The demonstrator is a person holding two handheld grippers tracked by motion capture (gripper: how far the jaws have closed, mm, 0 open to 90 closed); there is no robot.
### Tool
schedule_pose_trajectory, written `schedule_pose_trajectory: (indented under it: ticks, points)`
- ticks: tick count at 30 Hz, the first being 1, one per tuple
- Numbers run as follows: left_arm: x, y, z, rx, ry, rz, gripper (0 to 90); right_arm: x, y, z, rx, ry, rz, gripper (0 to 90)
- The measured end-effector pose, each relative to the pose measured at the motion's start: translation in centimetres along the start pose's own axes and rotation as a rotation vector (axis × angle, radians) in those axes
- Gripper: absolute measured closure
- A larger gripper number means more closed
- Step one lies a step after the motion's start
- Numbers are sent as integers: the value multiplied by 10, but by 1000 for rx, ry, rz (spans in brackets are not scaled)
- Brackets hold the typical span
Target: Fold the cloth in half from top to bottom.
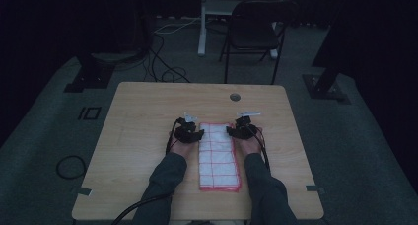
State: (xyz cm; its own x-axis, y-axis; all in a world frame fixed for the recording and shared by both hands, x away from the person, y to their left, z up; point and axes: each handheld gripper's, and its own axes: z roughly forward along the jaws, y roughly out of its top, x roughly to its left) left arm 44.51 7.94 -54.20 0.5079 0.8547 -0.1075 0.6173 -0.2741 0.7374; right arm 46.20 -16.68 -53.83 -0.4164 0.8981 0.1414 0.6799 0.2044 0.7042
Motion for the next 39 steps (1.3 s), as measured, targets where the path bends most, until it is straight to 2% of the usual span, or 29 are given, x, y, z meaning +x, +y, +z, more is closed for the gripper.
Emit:
schedule_pose_trajectory:
  ticks: [3,5,10,14,17,21,22,24,25,27,31,34,39]
  points:
    - [-1,2,1,6,11,10,571,4,2,1,11,-12,-24,521]
    - [-2,2,2,6,14,3,573,8,2,2,20,-36,-46,531]
    - [-3,5,5,4,20,-8,597,10,5,3,38,-42,-51,643]
    - [-10,9,7,43,6,-14,774,7,6,3,44,-17,-30,770]
    - [-11,11,7,57,-4,-23,851,4,5,2,40,10,-5,824]
    - [-9,15,8,71,-12,-22,875,6,6,2,35,-1,-33,843]
    - [-7,16,7,66,-20,-33,876,6,6,2,30,-1,-36,846]
    - [-3,20,4,42,-42,-63,878,3,8,-2,12,14,-26,851]
    - [-3,21,2,32,-47,-66,878,1,10,-5,-5,23,-11,851]
    - [-4,24,1,26,-45,-52,879,-1,12,-9,-20,26,-16,851]
    - [-6,27,-2,14,-45,-51,879,-1,14,-11,-36,21,-18,851]
    - [-6,29,-4,12,-46,-28,879,-1,14,-13,-42,25,-21,852]
    - [-7,36,-9,-10,-55,-26,879,-2,17,-17,-64,31,-16,851]
